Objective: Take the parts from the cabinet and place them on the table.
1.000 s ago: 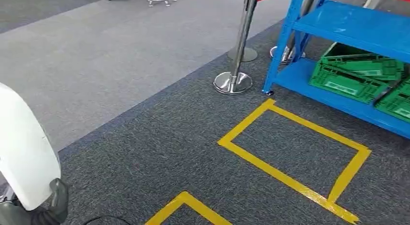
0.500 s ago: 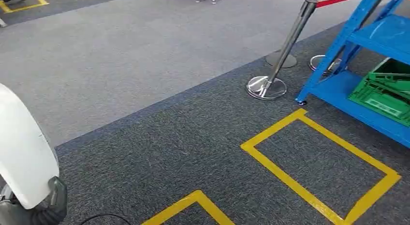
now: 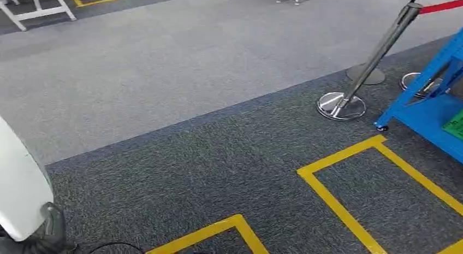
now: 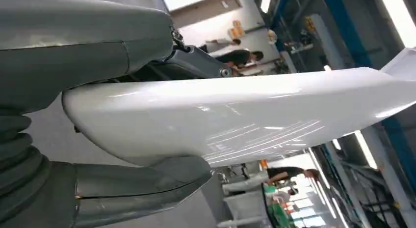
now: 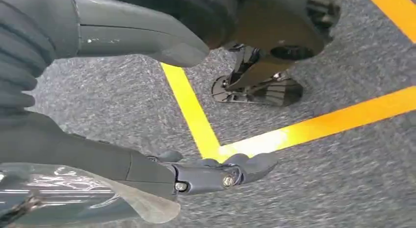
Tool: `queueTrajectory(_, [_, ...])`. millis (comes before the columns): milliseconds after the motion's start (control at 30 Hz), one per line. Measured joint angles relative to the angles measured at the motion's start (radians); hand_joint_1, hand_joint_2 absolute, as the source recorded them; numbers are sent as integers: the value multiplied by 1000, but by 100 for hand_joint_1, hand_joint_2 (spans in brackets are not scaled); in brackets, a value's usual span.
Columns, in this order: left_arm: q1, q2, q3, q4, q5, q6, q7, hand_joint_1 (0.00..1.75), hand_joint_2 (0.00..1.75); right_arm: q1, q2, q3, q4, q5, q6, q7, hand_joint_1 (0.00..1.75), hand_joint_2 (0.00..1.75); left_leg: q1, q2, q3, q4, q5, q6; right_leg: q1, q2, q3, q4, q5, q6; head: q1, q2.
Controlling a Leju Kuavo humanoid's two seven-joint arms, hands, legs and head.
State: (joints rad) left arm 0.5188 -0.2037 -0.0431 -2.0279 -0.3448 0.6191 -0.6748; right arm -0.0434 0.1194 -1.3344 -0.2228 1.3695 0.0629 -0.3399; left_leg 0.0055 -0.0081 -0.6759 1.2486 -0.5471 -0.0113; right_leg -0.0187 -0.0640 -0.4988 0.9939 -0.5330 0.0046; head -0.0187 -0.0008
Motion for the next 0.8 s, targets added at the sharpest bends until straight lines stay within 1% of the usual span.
queueTrajectory(33, [1,1,0,-5,6,0,0,175,175,-2,2,0,0,0,0,-3,0,175,0,13,45,-87,45,3,0,-11,5,0,-3,3,0,0])
queueTrajectory(67, [1,2,0,-12,7,1,0,175,175,-4,3,0,0,-1,0,-6,0,175,-1,47,89,-170,80,8,0,-19,11,0,-7,9,0,0])
queueTrajectory(100, [0,3,-2,-17,6,3,0,175,175,-4,3,0,0,-1,0,-7,0,175,-13,89,110,-209,69,9,7,-28,4,1,-13,17,1,0])
queueTrajectory(133, [-2,4,-4,-19,-6,6,0,175,175,-4,3,0,0,-1,0,-10,0,175,-15,82,115,-223,62,21,10,-37,4,3,-19,25,0,0])
queueTrajectory(167, [3,5,-5,-21,-19,11,0,175,175,-5,3,0,0,-1,0,-10,0,175,-15,73,111,-223,63,23,10,-49,8,1,-19,29,4,0])
queueTrajectory(200, [7,5,-5,-22,-31,19,0,175,175,-7,3,0,0,-2,1,-10,0,175,-17,64,110,-220,61,28,9,-59,14,-2,-20,32,2,0])
queueTrajectory(233, [10,7,-5,-22,-42,24,0,175,175,-10,3,0,0,-2,1,-10,0,175,-18,49,108,-225,65,35,8,-73,28,-4,-20,37,2,0])
queueTrajectory(267, [11,7,-5,-24,-49,26,0,175,175,-13,3,0,0,-2,1,-10,0,175,-10,41,112,-235,71,43,3,-40,17,5,-35,44,3,0])
queueTrajectory(300, [10,7,-6,-25,-53,31,0,175,175,-12,3,0,0,-2,0,-11,0,175,-9,34,113,-236,73,48,2,9,6,34,-56,44,8,0])
queueTrajectory(333, [7,8,-6,-25,-56,35,0,175,175,-11,3,0,0,-2,0,-10,0,175,-9,22,110,-236,74,52,3,41,-30,107,-95,44,11,0])
queueTrajectory(367, [5,9,-7,-25,-60,37,0,175,175,-8,3,0,0,-2,0,-9,0,175,-9,11,110,-236,74,56,3,53,-71,190,-128,44,12,0])
queueTrajectory(400, [5,10,-8,-25,-62,43,0,175,175,-5,3,0,0,-2,-1,-7,0,175,-10,-1,110,-236,74,58,3,60,-114,267,-152,44,13,0])
queueTrajectory(433, [5,11,-9,-25,-62,48,0,175,175,-4,4,0,0,-1,-2,-5,0,175,-11,-16,110,-236,73,58,3,61,-148,318,-155,45,12,0])
queueTrajectory(467, [5,13,-10,-25,-62,54,0,175,175,-3,5,0,0,-1,-2,-4,0,175,-11,-29,112,-235,73,58,3,62,-156,313,-133,44,13,0])
queueTrajectory(500, [4,16,-13,-25,-62,60,0,175,175,-3,5,0,0,-1,-3,-2,0,175,-11,-43,114,-235,73,58,3,63,-143,265,-88,42,13,0])
queueTrajectory(533, [3,18,-15,-25,-62,65,0,175,175,-4,5,0,0,-1,-4,-2,0,175,-11,-57,117,-235,72,57,3,68,-114,189,-37,40,13,0])
queueTrajectory(567, [2,21,-17,-25,-64,72,0,175,175,-5,5,0,0,-1,-5,-2,0,175,-10,-70,120,-235,71,56,2,96,-77,95,16,35,13,0])
queueTrajectory(600, [1,23,-20,-25,-65,75,0,175,175,-4,5,0,0,-1,-5,-2,0,175,-7,-77,118,-235,71,54,0,145,-60,45,32,30,13,0])
queueTrajectory(633, [-2,25,-24,-25,-66,78,0,175,175,-4,5,0,0,-1,-5,-2,0,175,-13,-93,113,-225,67,46,-3,151,-42,7,20,28,12,0])
queueTrajectory(667, [-2,26,-27,-26,-67,79,0,175,175,-5,5,0,0,-1,-5,0,0,175,-9,-100,108,-229,71,39,1,142,-40,14,18,28,13,0])
queueTrajectory(700, [-1,27,-27,-26,-68,80,0,175,175,-7,5,0,0,0,-5,-1,0,175,-5,-112,106,-231,74,32,4,134,-34,13,18,25,13,0])
queueTrajectory(733, [-1,27,-27,-26,-68,80,0,175,175,-8,5,0,0,-1,-5,-2,0,175,-3,-121,102,-234,78,25,6,125,-32,10,21,20,12,0])
queueTrajectory(767, [-3,27,-27,-26,-69,80,0,175,175,-8,6,0,0,-1,-5,-3,0,175,-5,-121,102,-227,74,23,-5,109,-27,-4,29,12,11,0])
queueTrajectory(800, [-5,27,-28,-27,-72,81,0,175,175,-8,6,0,0,-1,-4,-5,0,175,-9,-64,93,-202,53,18,-3,97,-23,-8,30,9,10,0])
